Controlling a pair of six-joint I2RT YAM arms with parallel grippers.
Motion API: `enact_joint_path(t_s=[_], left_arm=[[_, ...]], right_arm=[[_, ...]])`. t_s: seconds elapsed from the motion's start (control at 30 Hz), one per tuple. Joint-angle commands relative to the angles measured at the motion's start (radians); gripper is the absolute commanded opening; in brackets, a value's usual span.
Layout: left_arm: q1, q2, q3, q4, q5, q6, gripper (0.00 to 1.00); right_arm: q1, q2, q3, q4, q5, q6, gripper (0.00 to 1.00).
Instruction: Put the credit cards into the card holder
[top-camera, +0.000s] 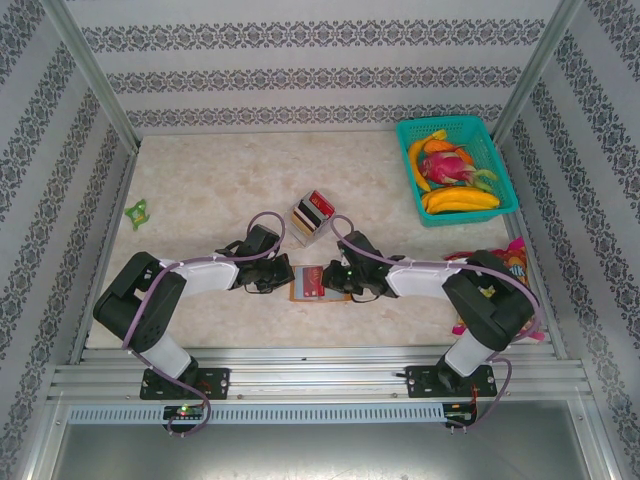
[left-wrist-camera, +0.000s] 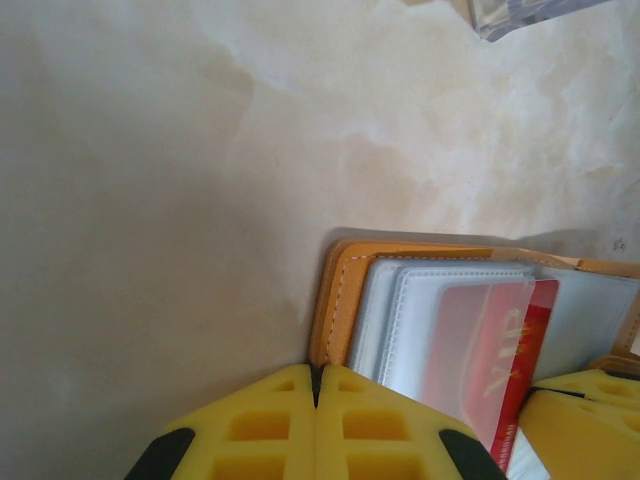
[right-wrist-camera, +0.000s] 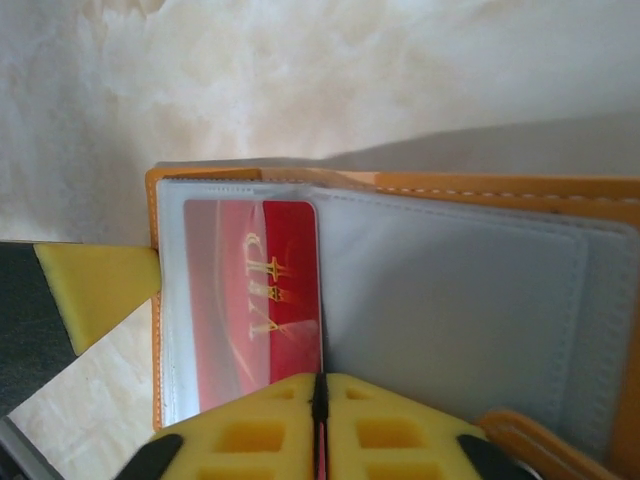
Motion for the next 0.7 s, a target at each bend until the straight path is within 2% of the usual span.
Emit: enact_joint_path(t_s=[0.0, 0.27, 0.37, 0.53, 0.67], left_arm=[[-0.018, 0.017, -0.026, -0.012, -0.024, -0.004, 0.00], [-0.018, 0.006, -0.025, -0.022, -0.031, -0.002, 0.00], [-0.018, -0.007, -0.022, -0.042, -0.051, -0.001, 0.00], [-0.018, -0.018, -0.013, -0.065, -0.080, 0.008, 0.00], [-0.018, -0.014, -0.016, -0.064, -0.088, 0.009, 0.00]], right_arm=[[0.018, 0.037, 0.053, -0.015, -0.040, -0.023, 0.09], [0.024, 0.088, 0.114, 0.008, -0.094, -0.010, 0.13], [0.022, 0.031, 0.123, -0.092, -0.024, -0.054, 0.19], [0.018, 0.008, 0.197, -0.433, 0.137, -0.185, 0.20], [-0.006, 0.035, 0.163, -0.508, 0.182, -0.208, 0.20]])
